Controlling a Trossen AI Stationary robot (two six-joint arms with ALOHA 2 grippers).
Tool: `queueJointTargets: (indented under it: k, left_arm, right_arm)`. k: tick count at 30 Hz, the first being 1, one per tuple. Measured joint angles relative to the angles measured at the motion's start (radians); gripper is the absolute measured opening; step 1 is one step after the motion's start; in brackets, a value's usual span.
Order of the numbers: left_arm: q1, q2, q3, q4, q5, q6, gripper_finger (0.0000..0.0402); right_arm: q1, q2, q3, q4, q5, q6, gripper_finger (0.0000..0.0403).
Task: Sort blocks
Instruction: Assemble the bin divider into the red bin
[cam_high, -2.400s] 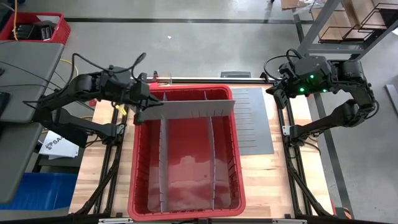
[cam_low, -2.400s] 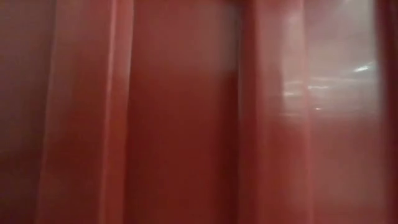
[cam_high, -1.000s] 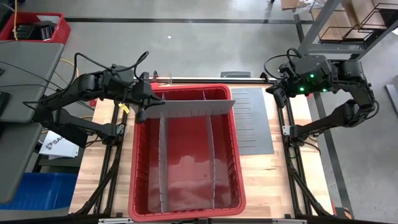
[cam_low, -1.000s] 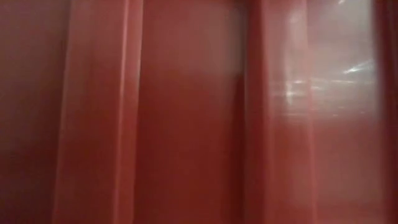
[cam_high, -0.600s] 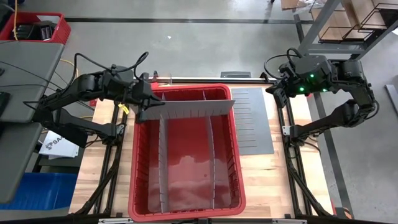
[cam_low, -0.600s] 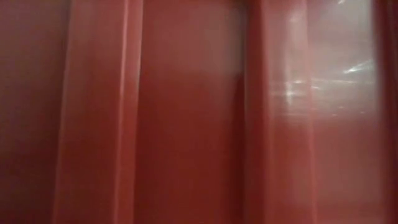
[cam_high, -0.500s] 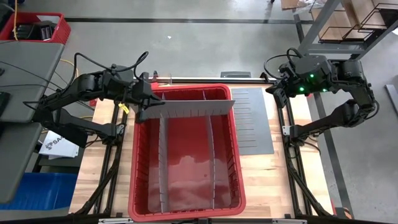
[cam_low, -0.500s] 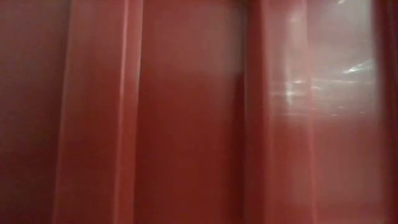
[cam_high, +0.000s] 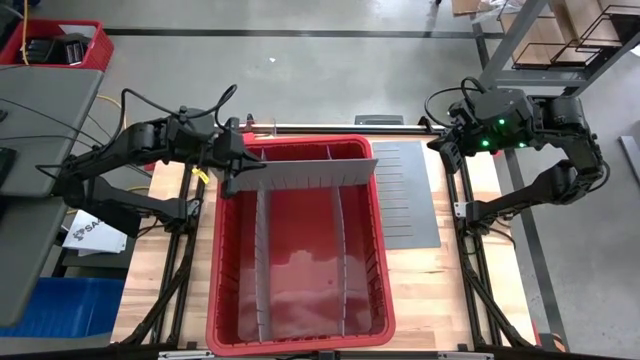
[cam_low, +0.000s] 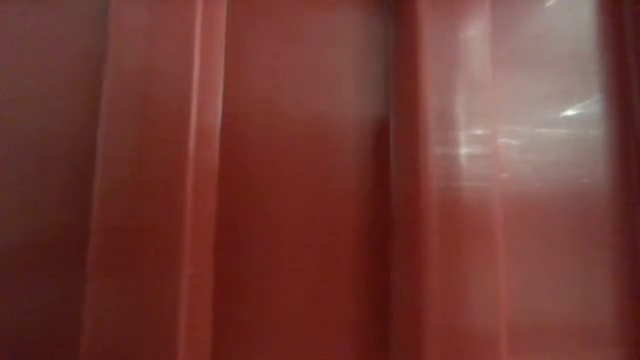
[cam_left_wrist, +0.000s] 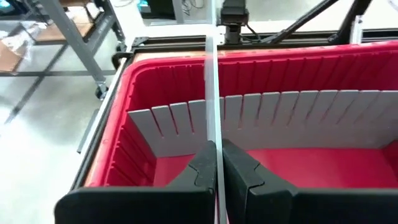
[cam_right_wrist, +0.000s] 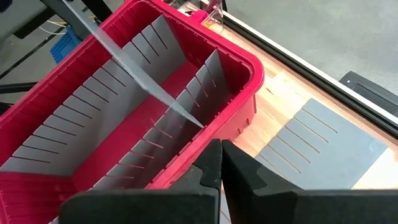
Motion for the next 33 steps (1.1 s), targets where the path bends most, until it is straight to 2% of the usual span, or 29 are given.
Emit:
queueJointTargets:
  k: [19,29,33]
  left_arm:
    - [-0.01,-0.046,-0.009,-0.039,0.016,-0.07,0.0]
    - [-0.01,-0.072,-0.008,-0.048,0.111,-0.172,0.0]
    - [-0.007,-0.073,-0.025,-0.04,0.049,-0.13,0.0]
  right_arm:
    - [0.0,0.0,0.0,0.0,0.0,0.0,0.0]
    - [0.0,0.0,0.0,0.0,0.006,0.0,0.0]
    - [0.0,0.0,0.0,0.0,0.009,0.0,0.0]
